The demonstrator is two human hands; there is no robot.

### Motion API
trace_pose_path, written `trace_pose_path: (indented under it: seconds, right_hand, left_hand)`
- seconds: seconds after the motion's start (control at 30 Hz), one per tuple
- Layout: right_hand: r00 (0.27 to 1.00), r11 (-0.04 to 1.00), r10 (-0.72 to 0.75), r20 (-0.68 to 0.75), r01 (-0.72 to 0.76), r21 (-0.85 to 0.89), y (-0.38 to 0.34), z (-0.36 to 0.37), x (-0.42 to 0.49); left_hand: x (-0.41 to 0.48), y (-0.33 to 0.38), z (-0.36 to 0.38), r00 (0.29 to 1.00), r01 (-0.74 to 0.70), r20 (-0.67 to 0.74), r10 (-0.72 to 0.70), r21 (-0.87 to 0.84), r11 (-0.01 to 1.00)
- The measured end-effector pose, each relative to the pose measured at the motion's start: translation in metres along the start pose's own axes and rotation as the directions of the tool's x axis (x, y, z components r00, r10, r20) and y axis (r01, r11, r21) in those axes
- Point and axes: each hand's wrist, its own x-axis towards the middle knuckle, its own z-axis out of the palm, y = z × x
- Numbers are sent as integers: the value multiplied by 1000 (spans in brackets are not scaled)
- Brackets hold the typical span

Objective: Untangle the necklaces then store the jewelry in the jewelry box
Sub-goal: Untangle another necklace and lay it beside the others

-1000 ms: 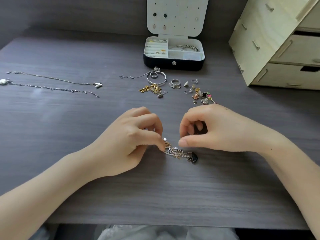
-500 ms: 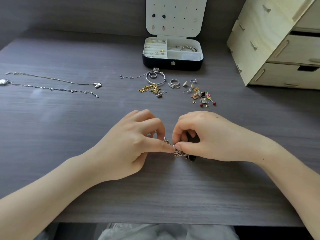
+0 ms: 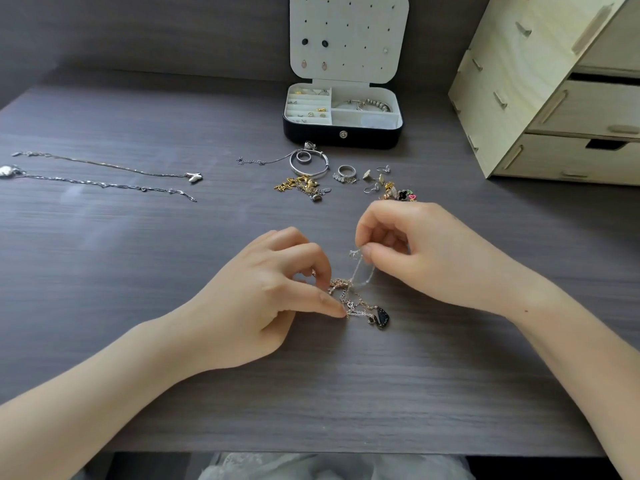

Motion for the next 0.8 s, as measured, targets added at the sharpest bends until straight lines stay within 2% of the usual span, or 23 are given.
trace_pose_path:
  seconds: [0.2,0.4,0.53,0.67,0.8]
  right_hand:
    - [994,999,-7,-105,2,-51,4,4,3]
    - [999,983,-2,-43,-6,-185,10,5,3]
    - [999,952,19,-33,-28,-304,14,4,3]
    - [991,916,-45,-129,-10,-400,14,6,5]
    - [994,946,-66,-81,37,-322,7,9,4]
  left_hand:
    - [-1,-2,0,1000,5,1,-5,-44,999]
    - [-2,-2,-1,999,30,-30,-31,-29,999]
    - [-1,-3,-1,994,88,-75,-85,49,995]
    - [-1,-5,1,994,103,-58,-96,131,986]
    - [0,-2,1,996,83,-42,-76,200,976]
